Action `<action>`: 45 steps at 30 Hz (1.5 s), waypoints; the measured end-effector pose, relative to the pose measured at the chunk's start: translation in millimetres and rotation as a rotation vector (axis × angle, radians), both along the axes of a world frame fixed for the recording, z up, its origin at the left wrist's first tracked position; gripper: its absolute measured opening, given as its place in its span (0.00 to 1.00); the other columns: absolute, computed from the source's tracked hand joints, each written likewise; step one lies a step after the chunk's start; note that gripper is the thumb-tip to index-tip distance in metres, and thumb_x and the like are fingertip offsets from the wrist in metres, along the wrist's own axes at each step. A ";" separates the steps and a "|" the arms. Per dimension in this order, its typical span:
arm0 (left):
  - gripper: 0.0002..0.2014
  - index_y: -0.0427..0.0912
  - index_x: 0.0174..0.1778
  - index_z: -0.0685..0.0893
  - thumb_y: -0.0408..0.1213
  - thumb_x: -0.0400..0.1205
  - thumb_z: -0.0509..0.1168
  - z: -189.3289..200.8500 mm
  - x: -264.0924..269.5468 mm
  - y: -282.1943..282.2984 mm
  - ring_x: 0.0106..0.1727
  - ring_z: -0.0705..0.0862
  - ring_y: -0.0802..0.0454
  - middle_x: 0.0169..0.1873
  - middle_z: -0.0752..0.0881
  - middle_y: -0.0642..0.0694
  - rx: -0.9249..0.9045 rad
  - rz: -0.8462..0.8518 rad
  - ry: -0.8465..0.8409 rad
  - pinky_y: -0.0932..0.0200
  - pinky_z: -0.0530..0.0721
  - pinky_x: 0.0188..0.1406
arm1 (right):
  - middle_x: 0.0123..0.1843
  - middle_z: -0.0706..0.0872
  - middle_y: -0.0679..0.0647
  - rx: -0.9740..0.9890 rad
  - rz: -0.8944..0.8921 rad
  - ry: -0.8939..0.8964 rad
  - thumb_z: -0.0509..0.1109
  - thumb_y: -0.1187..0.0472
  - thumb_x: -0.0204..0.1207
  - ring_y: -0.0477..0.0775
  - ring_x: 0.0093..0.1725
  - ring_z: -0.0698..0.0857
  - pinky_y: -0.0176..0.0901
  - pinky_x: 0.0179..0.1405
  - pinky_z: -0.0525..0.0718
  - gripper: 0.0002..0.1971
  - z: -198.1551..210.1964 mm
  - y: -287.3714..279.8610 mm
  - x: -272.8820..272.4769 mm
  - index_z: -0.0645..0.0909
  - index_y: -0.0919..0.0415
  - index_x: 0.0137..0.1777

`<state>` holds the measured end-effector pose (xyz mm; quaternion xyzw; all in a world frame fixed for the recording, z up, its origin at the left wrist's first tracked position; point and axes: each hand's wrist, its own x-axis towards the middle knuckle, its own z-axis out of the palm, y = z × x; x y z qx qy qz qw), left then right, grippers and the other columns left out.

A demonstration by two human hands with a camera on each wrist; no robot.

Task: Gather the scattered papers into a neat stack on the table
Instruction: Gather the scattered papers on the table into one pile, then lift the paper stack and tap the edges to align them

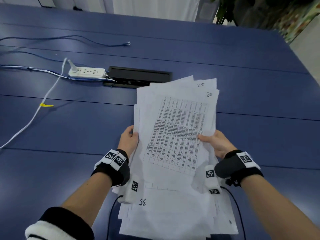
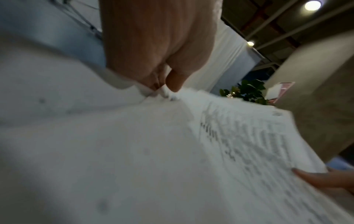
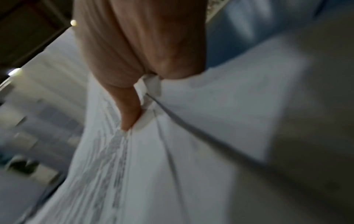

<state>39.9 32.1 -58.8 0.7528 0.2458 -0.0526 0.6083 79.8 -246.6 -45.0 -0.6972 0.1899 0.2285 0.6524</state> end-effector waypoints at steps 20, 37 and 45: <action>0.18 0.30 0.69 0.72 0.27 0.82 0.61 15.9 10.0 1.4 0.59 0.81 0.44 0.63 0.80 0.40 -0.219 -0.149 0.168 0.49 0.79 0.59 | 0.71 0.60 0.62 -0.768 0.232 -0.048 0.65 0.58 0.77 0.65 0.73 0.61 0.51 0.72 0.66 0.20 -2.4 9.1 -4.8 0.70 0.66 0.66; 0.21 0.30 0.67 0.76 0.22 0.77 0.67 69.0 9.8 -0.3 0.60 0.84 0.38 0.60 0.84 0.34 -0.261 -0.089 -0.137 0.36 0.78 0.68 | 0.60 0.87 0.59 0.013 0.074 -0.237 0.74 0.66 0.72 0.55 0.58 0.87 0.57 0.66 0.81 0.16 43.9 9.4 -1.7 0.82 0.59 0.59; 0.16 0.37 0.61 0.75 0.25 0.78 0.66 184.1 35.4 -16.7 0.58 0.85 0.46 0.59 0.84 0.37 -0.108 0.064 -0.671 0.56 0.83 0.63 | 0.48 0.87 0.46 0.000 -0.162 -0.854 0.72 0.70 0.74 0.37 0.46 0.87 0.34 0.51 0.86 0.13 158.4 43.5 21.9 0.81 0.60 0.57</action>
